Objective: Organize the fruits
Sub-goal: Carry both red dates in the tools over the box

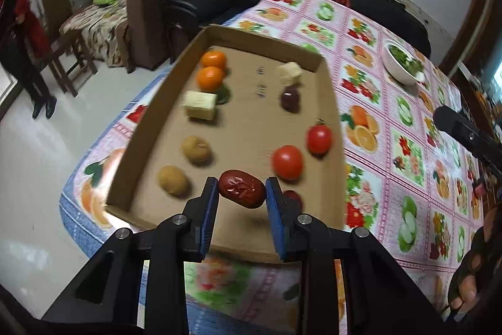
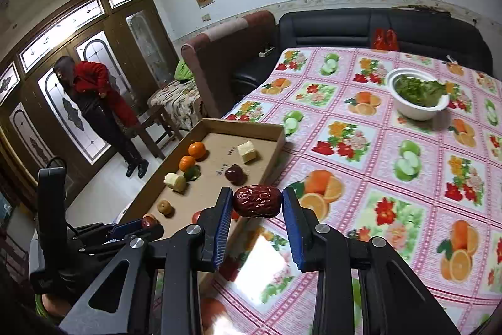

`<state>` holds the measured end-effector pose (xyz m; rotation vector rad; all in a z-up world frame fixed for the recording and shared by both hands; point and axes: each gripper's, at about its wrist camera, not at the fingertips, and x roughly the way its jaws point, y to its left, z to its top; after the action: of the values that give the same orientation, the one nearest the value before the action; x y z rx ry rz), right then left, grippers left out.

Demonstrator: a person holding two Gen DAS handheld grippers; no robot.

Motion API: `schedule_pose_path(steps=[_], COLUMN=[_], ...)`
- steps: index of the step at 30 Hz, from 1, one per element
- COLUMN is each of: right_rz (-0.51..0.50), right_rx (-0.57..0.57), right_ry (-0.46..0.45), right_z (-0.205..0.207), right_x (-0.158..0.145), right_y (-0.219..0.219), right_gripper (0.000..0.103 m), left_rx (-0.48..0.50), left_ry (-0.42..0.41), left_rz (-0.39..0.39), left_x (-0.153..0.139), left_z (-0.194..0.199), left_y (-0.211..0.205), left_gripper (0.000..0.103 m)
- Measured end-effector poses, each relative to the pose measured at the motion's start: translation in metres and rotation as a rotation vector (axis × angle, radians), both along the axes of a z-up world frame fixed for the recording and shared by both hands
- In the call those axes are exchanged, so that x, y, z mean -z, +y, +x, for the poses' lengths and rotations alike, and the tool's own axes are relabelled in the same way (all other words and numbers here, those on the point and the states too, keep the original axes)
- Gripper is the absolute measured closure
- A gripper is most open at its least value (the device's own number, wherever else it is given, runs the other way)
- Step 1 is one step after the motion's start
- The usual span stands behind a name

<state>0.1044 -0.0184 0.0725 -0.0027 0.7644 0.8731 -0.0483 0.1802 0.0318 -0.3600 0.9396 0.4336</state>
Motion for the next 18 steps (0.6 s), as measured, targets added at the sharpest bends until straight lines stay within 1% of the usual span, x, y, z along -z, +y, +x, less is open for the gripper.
schedule_pose_path(steps=[4, 7, 15, 18], right_rz=[0.002, 0.002, 0.004, -0.003], right_rx=[-0.030, -0.047, -0.088, -0.103], right_ry=[0.015, 0.034, 0.073, 0.075], right_z=[0.003, 0.008, 0.016, 0.021], right_x=[0.003, 0.007, 0.017, 0.018], right_y=[0.016, 0.029, 0.059, 0.074], right_gripper=[0.071, 0.071, 0.071, 0.071], left_rx=[-0.017, -0.010, 0.038, 0.044], left_ry=[-0.007, -0.010, 0.000, 0.009], left_rz=[-0.022, -0.039, -0.057, -0.054], left_x=[0.002, 0.004, 0.010, 0.012], left_z=[-0.004, 0.000, 0.017, 0.023], left_y=[0.012, 0.014, 0.004, 0.003], left_gripper=[0.075, 0.075, 0.075, 0.075])
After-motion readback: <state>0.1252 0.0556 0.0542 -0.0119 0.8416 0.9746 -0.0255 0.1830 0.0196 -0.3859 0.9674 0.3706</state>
